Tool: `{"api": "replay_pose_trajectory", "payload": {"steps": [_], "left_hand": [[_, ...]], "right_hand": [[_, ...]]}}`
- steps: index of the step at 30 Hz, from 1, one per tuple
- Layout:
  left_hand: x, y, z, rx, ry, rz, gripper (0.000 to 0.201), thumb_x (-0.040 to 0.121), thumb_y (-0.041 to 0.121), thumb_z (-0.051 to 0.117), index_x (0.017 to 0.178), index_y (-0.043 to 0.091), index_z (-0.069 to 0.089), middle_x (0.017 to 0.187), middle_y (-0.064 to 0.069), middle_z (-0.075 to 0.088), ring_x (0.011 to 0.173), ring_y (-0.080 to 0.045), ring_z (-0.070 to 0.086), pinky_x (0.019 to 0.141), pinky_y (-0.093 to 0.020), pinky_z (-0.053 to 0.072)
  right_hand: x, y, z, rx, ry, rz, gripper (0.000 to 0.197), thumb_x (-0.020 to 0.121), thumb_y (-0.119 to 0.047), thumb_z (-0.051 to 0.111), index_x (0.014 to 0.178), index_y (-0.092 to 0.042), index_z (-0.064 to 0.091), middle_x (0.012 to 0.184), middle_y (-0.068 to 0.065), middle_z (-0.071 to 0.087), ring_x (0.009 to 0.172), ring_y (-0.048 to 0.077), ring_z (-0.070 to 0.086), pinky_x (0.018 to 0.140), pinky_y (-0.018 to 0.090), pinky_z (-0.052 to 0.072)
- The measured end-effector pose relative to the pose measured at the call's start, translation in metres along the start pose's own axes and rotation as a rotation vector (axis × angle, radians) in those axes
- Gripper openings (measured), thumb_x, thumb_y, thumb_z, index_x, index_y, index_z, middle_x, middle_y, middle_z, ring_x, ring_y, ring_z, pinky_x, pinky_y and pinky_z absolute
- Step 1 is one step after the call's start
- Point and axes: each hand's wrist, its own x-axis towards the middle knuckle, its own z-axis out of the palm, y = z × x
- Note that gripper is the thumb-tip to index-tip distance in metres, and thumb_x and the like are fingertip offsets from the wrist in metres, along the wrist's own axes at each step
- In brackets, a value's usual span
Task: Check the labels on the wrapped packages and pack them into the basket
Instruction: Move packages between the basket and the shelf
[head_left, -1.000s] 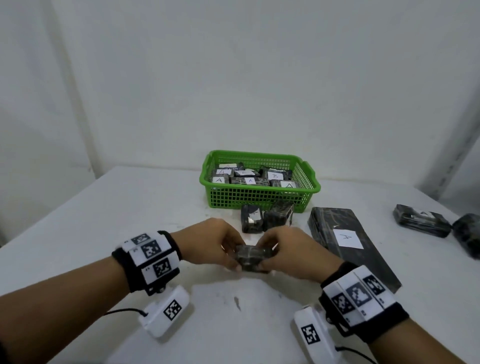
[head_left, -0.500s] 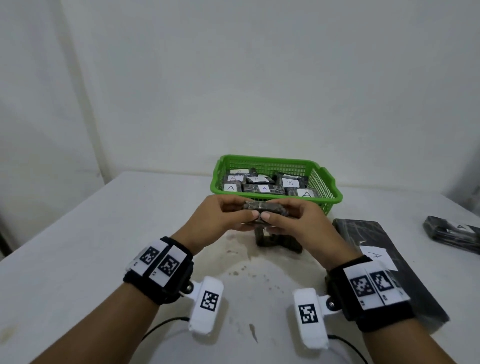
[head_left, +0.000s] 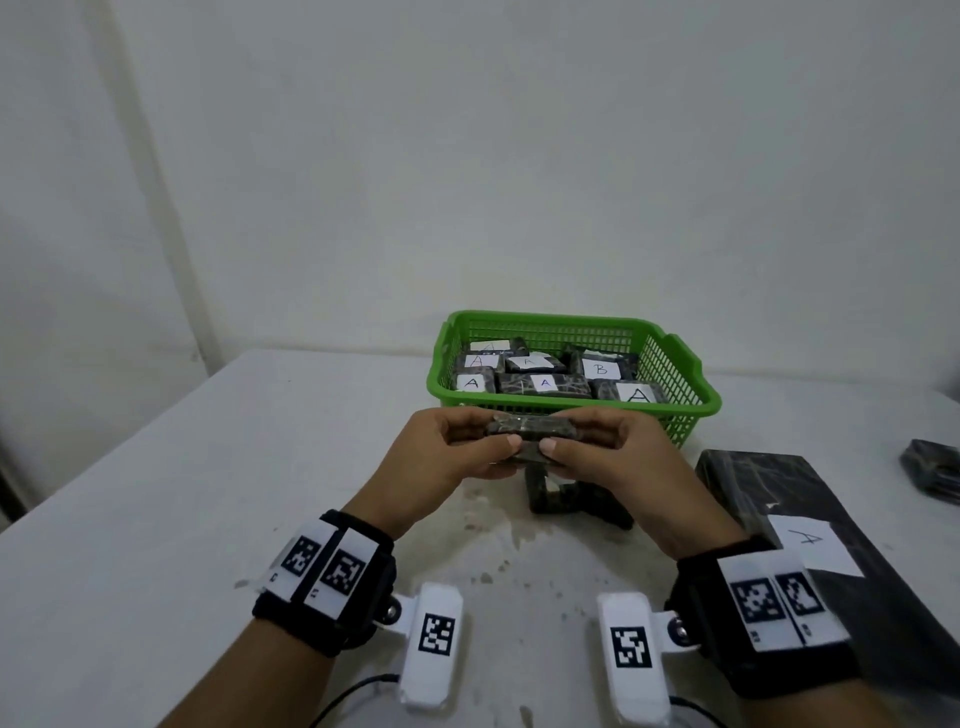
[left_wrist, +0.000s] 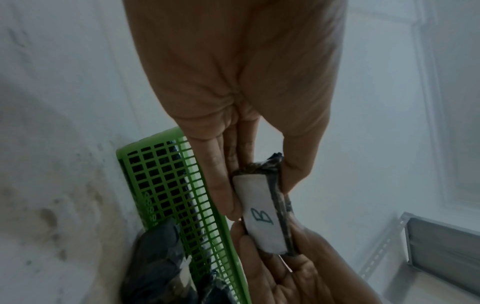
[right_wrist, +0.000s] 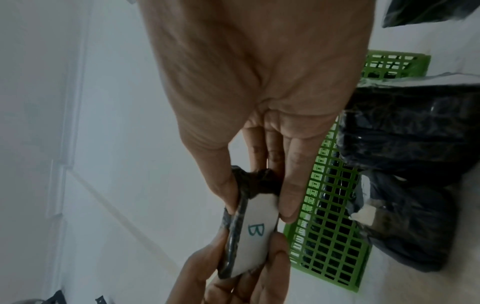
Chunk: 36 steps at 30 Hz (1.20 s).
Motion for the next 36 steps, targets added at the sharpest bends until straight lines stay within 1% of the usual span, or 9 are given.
{"api": "replay_pose_trajectory", "payload": {"steps": [3,9,16,20,24,28,30,33,36], "left_hand": [[-0.001,-0.002,0.003,0.018,-0.024,0.003,0.027,0.09,0.005,0.071,0.115,-0.003,0.069,0.107,-0.021,0.075,0.098,-0.033,0.074,0.087,-0.037,0.061],[-0.002,-0.001,-0.004,-0.024,0.001,0.045,0.023,0.09,0.004,0.069,0.112,-0.004,0.071,0.107,-0.02,0.075,0.101,-0.034,0.073,0.086,-0.036,0.061],[-0.005,-0.007,0.0,-0.014,-0.019,0.076,0.029,0.085,0.001,0.072,0.114,0.001,0.071,0.107,-0.014,0.077,0.099,-0.028,0.074,0.084,-0.032,0.061],[-0.006,-0.008,0.001,-0.002,-0.027,0.086,0.029,0.086,0.001,0.073,0.114,0.002,0.071,0.106,-0.014,0.077,0.099,-0.029,0.074,0.086,-0.034,0.061],[-0.006,-0.007,0.001,-0.02,-0.006,0.109,0.028,0.086,0.001,0.072,0.114,0.0,0.072,0.108,-0.014,0.077,0.101,-0.029,0.074,0.086,-0.034,0.061],[-0.006,-0.006,0.0,0.003,-0.018,0.144,0.034,0.081,-0.001,0.076,0.115,0.005,0.072,0.108,-0.011,0.077,0.103,-0.026,0.074,0.09,-0.032,0.059],[-0.005,-0.007,0.0,0.039,-0.019,0.172,0.038,0.079,-0.002,0.079,0.115,0.007,0.072,0.109,-0.009,0.077,0.106,-0.024,0.073,0.092,-0.032,0.058],[-0.004,-0.009,-0.003,0.054,-0.012,0.221,0.042,0.075,-0.006,0.081,0.114,0.008,0.072,0.11,-0.011,0.076,0.109,-0.026,0.071,0.093,-0.037,0.058],[-0.004,-0.011,-0.003,0.037,-0.055,0.252,0.047,0.074,-0.014,0.078,0.116,0.003,0.07,0.114,-0.013,0.074,0.111,-0.028,0.07,0.093,-0.037,0.058]], "right_hand": [[0.0,0.005,0.006,0.002,0.013,0.001,0.045,0.067,-0.026,0.092,0.105,-0.007,0.077,0.103,0.011,0.081,0.096,0.026,0.079,0.087,0.039,0.064],[-0.002,0.006,0.005,0.077,-0.039,0.042,0.032,0.082,-0.009,0.084,0.113,-0.005,0.075,0.108,0.011,0.081,0.105,0.029,0.077,0.096,0.039,0.061],[-0.005,0.009,0.0,0.041,0.002,0.025,0.04,0.078,-0.011,0.088,0.115,-0.007,0.074,0.109,0.008,0.081,0.105,0.028,0.077,0.095,0.041,0.061],[-0.009,0.007,0.003,0.046,0.012,-0.004,0.035,0.078,-0.006,0.086,0.111,-0.002,0.075,0.105,0.011,0.081,0.101,0.03,0.078,0.091,0.04,0.063],[-0.008,0.005,0.0,-0.009,0.011,-0.021,0.044,0.072,-0.019,0.09,0.114,-0.013,0.076,0.109,0.004,0.081,0.107,0.023,0.076,0.1,0.043,0.058],[-0.007,0.005,-0.002,-0.007,0.04,-0.041,0.04,0.076,-0.006,0.088,0.113,-0.014,0.075,0.11,0.004,0.081,0.106,0.021,0.076,0.1,0.045,0.059],[-0.007,0.004,-0.004,-0.004,0.008,-0.042,0.047,0.072,-0.012,0.09,0.117,-0.016,0.074,0.112,0.004,0.08,0.107,0.021,0.076,0.1,0.044,0.058],[-0.008,0.003,-0.004,0.106,-0.093,0.021,0.063,0.065,-0.027,0.089,0.123,-0.008,0.071,0.116,0.009,0.079,0.111,0.027,0.075,0.099,0.044,0.057],[-0.008,0.002,0.0,0.207,-0.099,0.044,0.058,0.07,-0.027,0.081,0.12,0.001,0.072,0.115,0.015,0.078,0.109,0.029,0.076,0.09,0.038,0.061]]}}
